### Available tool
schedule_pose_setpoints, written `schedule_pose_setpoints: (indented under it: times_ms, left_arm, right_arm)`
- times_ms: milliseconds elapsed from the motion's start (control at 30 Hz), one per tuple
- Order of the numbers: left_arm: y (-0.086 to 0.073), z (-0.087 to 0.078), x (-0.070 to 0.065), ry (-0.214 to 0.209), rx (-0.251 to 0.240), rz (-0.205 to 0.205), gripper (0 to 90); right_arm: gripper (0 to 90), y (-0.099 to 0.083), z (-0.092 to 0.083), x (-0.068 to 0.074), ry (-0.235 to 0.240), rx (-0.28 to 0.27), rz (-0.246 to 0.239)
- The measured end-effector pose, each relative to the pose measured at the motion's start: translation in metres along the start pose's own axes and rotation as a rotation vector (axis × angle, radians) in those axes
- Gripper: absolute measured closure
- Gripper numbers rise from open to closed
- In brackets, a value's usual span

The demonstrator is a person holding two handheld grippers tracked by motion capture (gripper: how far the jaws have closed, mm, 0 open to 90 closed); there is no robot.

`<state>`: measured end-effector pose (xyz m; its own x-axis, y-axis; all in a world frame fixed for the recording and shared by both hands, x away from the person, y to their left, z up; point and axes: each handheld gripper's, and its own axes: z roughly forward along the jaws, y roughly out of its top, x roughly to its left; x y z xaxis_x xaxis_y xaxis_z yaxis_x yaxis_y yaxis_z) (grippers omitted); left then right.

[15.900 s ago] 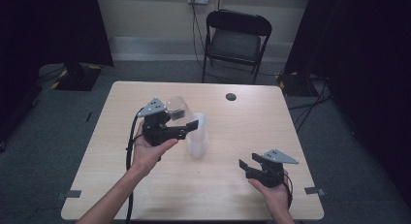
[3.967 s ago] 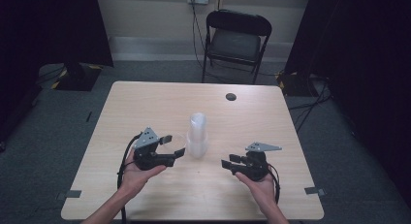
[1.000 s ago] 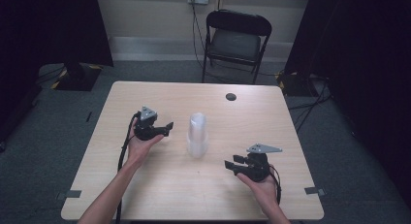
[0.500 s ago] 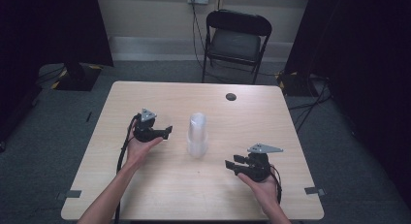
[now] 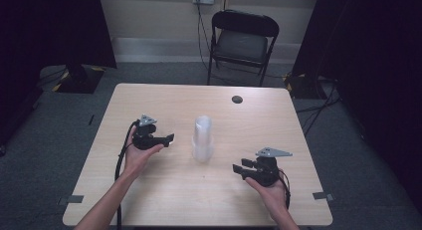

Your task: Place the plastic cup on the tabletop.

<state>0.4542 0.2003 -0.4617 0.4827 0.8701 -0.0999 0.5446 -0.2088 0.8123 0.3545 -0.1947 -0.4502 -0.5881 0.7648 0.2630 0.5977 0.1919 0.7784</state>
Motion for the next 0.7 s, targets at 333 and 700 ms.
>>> schedule_pose_setpoints:
  times_ms: [333,700]
  left_arm:
    - [-0.010,-0.018,0.005,-0.010,-0.008,0.031,15.7]
    - [-0.017,-0.043,0.003,-0.015,0.019,0.028,17.2]
  right_arm:
    - [51.1,0.000,0.000,0.000,-0.007,0.002,0.001]
    - [51.1,-0.001,0.000,-0.003,-0.014,0.005,0.010]
